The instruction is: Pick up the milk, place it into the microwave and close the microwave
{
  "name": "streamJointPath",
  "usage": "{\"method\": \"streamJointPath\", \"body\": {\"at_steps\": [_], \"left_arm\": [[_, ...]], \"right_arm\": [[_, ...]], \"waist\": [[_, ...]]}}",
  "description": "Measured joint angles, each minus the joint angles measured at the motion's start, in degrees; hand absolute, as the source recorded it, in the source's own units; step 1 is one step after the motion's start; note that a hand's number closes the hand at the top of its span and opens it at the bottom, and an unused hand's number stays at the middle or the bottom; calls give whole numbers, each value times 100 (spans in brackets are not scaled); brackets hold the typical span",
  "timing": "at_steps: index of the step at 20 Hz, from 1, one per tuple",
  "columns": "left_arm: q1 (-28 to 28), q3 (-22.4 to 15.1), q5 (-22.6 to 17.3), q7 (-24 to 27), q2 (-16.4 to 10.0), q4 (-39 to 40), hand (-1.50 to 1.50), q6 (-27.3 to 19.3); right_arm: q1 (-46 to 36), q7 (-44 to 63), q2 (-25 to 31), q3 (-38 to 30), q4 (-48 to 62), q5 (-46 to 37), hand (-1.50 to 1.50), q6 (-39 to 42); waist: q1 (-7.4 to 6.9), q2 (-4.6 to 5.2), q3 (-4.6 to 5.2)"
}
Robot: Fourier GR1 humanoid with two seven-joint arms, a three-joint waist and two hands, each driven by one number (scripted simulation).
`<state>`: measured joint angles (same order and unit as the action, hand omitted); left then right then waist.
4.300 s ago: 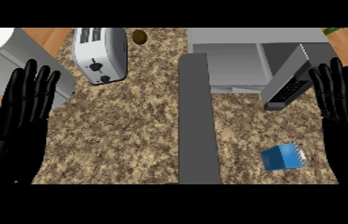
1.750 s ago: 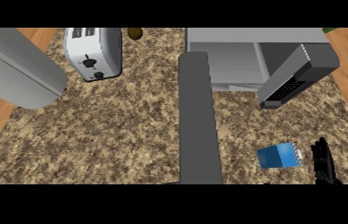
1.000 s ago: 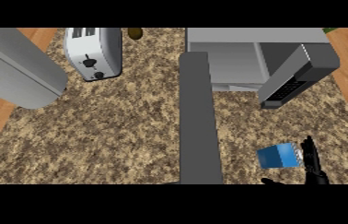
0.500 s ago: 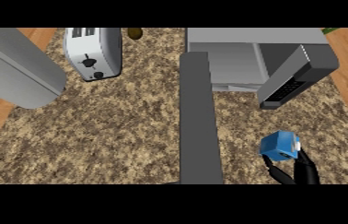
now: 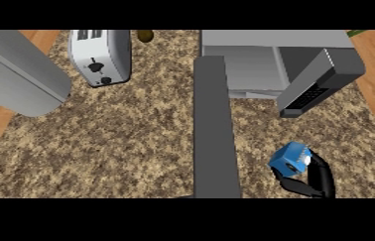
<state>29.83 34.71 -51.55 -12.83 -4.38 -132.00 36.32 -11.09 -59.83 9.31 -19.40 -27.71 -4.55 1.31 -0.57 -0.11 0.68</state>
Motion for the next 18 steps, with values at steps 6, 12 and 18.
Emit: {"method": "streamJointPath", "body": {"at_steps": [6,12,18], "left_arm": [[-103,27,-91,-102,-148,43,-150,11],[-52,141,-218,-153,-105,50,-150,105],[-7,206,-282,-239,-44,44,-150,229]], "right_arm": [[-776,-26,-198,150,506,-175,150,41],[-1326,-64,-329,250,944,-332,150,14],[-1963,122,-368,243,1026,-400,150,-289]], "waist": [[-79,35,-57],[-98,42,-77],[-93,43,-78]]}}
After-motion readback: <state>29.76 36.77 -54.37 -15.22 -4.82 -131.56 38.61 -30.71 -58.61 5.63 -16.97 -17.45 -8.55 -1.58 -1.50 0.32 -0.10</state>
